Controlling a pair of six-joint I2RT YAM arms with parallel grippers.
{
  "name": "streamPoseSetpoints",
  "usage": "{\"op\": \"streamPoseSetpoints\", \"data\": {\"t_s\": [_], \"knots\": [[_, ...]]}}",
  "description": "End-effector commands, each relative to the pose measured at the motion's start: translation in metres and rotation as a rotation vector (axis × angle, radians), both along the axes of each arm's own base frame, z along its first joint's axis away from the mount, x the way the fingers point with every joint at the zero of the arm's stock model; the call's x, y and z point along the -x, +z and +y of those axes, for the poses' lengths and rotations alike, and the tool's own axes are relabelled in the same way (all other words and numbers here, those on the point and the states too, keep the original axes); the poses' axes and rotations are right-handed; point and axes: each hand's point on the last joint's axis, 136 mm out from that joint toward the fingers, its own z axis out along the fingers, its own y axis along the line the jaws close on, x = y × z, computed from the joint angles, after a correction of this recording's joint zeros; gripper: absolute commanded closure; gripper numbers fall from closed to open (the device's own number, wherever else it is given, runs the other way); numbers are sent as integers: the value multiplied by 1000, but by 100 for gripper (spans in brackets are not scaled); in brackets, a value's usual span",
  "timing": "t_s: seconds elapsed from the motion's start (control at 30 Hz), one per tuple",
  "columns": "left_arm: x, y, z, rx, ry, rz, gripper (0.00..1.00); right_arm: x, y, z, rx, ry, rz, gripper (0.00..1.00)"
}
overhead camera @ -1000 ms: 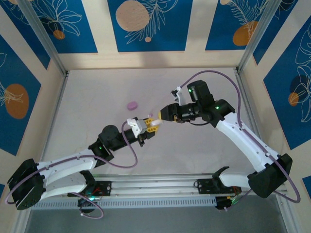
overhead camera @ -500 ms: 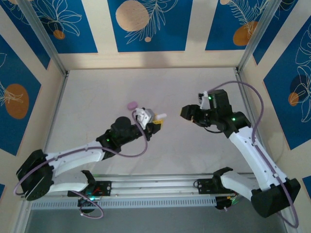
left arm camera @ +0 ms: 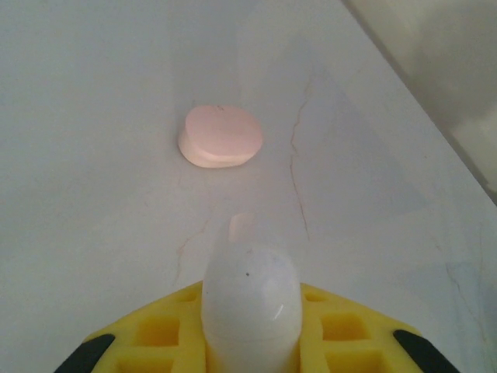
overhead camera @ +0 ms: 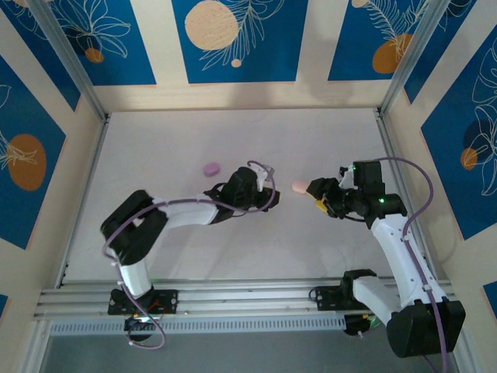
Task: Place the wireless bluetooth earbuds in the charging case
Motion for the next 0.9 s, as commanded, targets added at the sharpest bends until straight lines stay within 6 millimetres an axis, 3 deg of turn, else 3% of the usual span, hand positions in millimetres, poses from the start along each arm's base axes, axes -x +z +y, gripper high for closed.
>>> {"op": "streamPoseSetpoints", "data": {"t_s": [0.0, 0.2, 0.47, 0.63, 0.73, 0.87], "knots": [[-12, -15, -13, 21, 20, 198, 83, 6, 2, 3, -35, 24, 1, 44], [-31, -47, -25, -2, 55, 328, 83, 6, 1, -4, -42, 10, 4, 44], [-41, -68, -28, -24, 67, 402, 78, 4, -3, -7, -40, -2, 10, 44], [-42, -82, -15, -116, 106, 420, 65, 2, -5, -7, -47, 0, 22, 44], [-46, -79, -1, -205, 131, 374, 57, 2, -5, -7, -48, -1, 21, 44], [-53, -61, 13, -282, 138, 293, 48, 2, -5, -8, -51, -6, 23, 44]]}}
